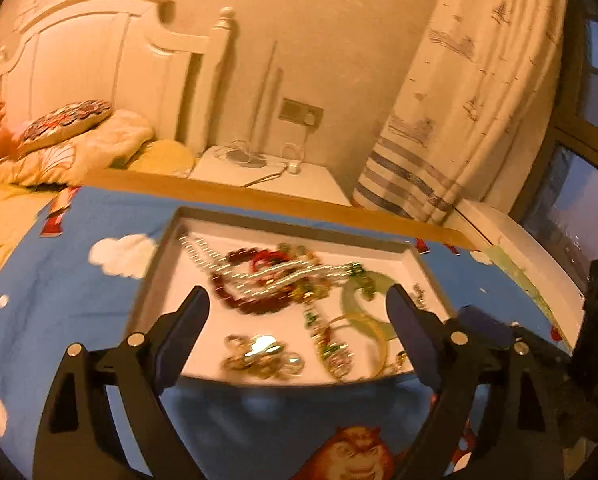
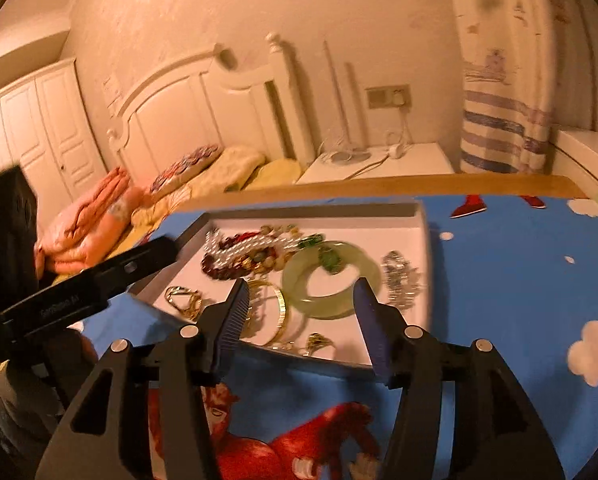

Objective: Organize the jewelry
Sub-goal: 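Carry the pearl bead into the tray and open the left tool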

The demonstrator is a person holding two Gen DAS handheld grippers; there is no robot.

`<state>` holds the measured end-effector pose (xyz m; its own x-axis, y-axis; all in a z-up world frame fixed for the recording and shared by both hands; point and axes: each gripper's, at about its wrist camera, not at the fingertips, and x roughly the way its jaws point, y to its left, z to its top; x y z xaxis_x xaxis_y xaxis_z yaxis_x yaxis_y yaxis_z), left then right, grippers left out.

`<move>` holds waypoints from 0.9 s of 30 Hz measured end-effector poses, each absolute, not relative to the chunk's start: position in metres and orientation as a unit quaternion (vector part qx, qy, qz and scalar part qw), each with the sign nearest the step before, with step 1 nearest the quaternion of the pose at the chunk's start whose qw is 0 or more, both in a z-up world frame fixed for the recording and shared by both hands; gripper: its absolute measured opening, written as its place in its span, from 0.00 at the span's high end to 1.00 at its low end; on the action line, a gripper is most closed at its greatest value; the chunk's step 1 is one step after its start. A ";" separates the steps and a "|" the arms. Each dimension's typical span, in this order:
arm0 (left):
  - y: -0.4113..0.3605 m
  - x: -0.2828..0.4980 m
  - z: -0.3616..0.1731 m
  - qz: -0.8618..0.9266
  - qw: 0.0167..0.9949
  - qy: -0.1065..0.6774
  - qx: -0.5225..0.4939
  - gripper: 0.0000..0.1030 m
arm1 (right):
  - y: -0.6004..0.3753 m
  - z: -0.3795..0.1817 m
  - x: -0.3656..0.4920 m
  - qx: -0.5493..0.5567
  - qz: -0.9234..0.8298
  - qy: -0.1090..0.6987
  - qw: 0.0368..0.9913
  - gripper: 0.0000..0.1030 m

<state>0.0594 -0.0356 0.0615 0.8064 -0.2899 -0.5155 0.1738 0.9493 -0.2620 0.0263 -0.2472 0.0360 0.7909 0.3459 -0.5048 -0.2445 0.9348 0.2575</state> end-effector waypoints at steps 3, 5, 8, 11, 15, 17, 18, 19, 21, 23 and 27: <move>-0.026 0.041 0.062 -0.068 0.961 0.262 -0.064 0.02 | -0.255 0.033 0.022 0.104 0.144 0.289 0.941 0.48; -0.022 0.030 0.064 -0.035 0.966 0.251 -0.046 0.02 | -0.255 0.034 0.018 0.100 0.131 0.284 0.944 0.39; -0.014 0.017 0.067 0.019 0.971 0.238 -0.029 0.02 | -0.256 0.037 0.012 0.098 0.117 0.269 0.951 0.26; 0.004 0.008 0.076 0.030 0.975 0.215 -0.044 0.02 | -0.263 0.037 0.008 0.112 0.110 0.260 0.953 0.23; 0.037 0.005 0.081 0.056 0.973 0.204 -0.094 0.02 | -0.281 0.038 0.005 0.155 0.092 0.245 0.953 0.18; 0.046 0.007 0.081 0.071 0.970 0.214 -0.090 0.02 | -0.286 0.036 0.007 0.168 0.086 0.250 0.950 0.16; 0.050 0.008 0.077 0.078 0.968 0.222 -0.088 0.02 | -0.285 0.035 0.008 0.170 0.082 0.254 0.949 0.16; 0.052 0.008 0.076 0.081 0.967 0.226 -0.090 0.02 | -0.283 0.036 0.008 0.163 0.081 0.254 0.950 0.16; 0.054 0.006 0.072 0.078 0.965 0.230 -0.099 0.02 | -0.274 0.036 0.006 0.143 0.078 0.255 0.953 0.16; 0.051 0.004 0.072 0.065 0.966 0.229 -0.100 0.02 | -0.261 0.036 0.004 0.114 0.075 0.262 0.955 0.16; 0.024 0.007 0.069 0.052 0.969 0.236 -0.044 0.02 | -0.236 0.036 0.002 0.058 0.080 0.272 0.957 0.16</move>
<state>0.0071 0.0237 0.0685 0.8831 0.0797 -0.4623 -0.1208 0.9909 -0.0600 0.0018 -0.2360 0.0361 0.8393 0.1851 -0.5112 -0.1219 0.9804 0.1548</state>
